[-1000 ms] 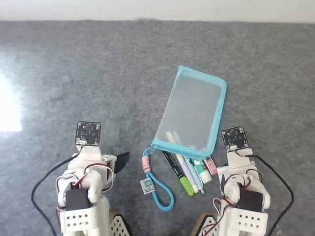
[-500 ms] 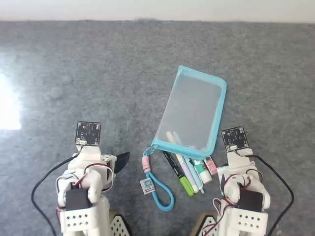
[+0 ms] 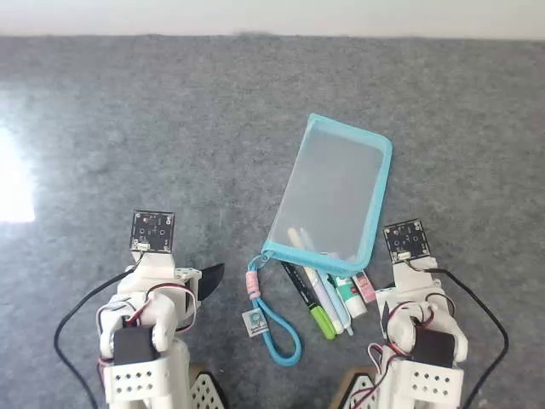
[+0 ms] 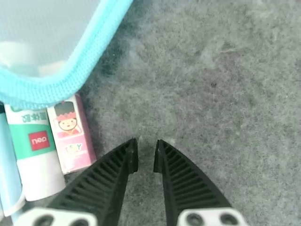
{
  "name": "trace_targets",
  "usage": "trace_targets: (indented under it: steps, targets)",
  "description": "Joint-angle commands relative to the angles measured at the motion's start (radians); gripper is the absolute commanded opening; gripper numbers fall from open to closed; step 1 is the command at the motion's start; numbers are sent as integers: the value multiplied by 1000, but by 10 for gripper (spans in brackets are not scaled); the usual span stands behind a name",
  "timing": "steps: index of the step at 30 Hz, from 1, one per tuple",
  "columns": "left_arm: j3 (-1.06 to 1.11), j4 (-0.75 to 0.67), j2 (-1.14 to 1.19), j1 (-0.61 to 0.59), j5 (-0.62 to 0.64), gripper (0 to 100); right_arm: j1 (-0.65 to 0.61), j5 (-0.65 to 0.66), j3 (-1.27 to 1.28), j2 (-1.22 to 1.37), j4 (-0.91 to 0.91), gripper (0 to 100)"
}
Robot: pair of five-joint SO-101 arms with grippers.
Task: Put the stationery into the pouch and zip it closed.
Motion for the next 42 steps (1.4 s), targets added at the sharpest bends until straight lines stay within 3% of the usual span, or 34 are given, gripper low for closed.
trace_targets:
  steps: [1,19,29,31,35,39,42]
  targets:
    - [-8,3,-21,2,9,372,4,-8,18,-18,7,77]
    - [-8,3,-21,12,9,372,4,-12,18,-18,7,79]
    - [-7,2,-20,319,3,372,10,18,11,-18,-93,80]
    - [-7,-18,-21,261,-26,372,36,118,5,-18,-140,80]
    - [-8,-129,-21,-41,-219,372,51,351,5,-18,-251,80]
    - [-8,-216,-20,-293,-153,372,13,276,-107,-5,-257,76]
    - [-13,-226,-20,-365,-150,374,-76,233,-342,-2,-77,76]
